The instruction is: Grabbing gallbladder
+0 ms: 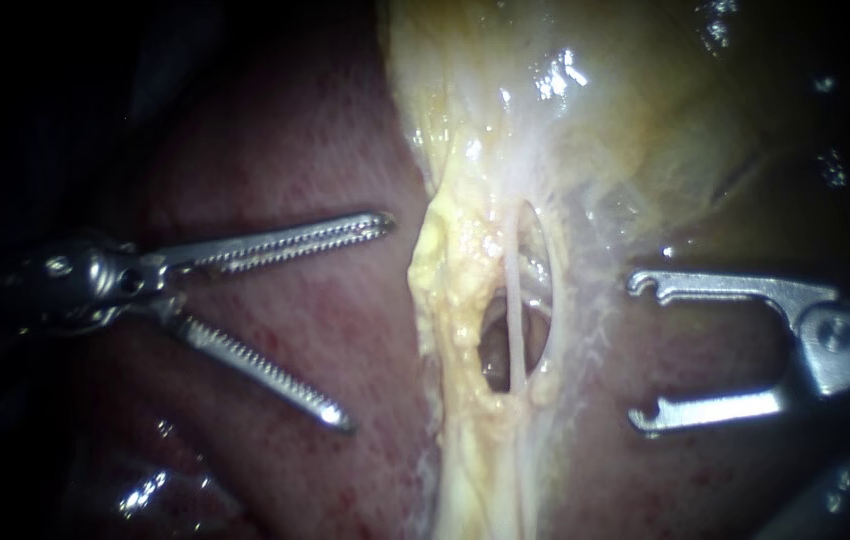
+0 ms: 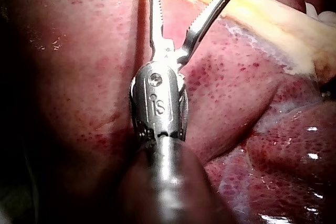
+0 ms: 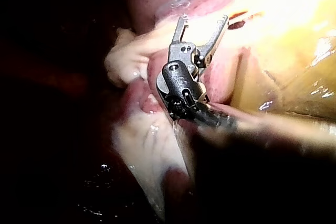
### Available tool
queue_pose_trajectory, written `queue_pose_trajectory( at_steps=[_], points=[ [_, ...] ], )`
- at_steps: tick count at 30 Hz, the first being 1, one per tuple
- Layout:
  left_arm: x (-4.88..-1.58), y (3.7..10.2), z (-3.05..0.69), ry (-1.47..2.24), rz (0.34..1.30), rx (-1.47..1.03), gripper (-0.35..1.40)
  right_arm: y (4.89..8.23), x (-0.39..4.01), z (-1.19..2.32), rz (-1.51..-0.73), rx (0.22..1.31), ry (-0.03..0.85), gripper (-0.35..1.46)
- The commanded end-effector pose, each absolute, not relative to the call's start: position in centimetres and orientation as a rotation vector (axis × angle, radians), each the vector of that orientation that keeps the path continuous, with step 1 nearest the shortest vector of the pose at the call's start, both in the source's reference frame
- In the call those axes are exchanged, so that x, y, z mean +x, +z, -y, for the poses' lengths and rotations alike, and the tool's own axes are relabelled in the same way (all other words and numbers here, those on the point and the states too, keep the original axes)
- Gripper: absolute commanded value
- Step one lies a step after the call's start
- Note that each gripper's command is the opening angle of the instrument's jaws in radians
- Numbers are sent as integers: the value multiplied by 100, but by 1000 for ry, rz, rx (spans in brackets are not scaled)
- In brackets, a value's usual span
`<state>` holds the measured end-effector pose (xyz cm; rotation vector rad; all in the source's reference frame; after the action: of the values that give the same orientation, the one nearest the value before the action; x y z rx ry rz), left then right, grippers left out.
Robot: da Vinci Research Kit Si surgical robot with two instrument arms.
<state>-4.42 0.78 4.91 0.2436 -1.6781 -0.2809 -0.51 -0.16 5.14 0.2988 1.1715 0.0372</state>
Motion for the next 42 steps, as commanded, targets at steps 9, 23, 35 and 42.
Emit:
queue_pose_trajectory(
  at_steps=[9, 23, 35, 42],
  points=[
    [-445, 487, -80, -392, 1592, 299, 100, 514, -51, 16, -1172, 299, 37, 59],
    [-462, 480, -90, -521, 1445, 359, 90, 514, -52, 16, -1171, 302, 42, 59],
    [-474, 479, -95, -677, 1340, 415, 68, 514, -52, 16, -1170, 306, 47, 59],
    [-482, 478, -100, -800, 1292, 451, 51, 514, -52, 16, -1170, 309, 53, 59]
  ],
)
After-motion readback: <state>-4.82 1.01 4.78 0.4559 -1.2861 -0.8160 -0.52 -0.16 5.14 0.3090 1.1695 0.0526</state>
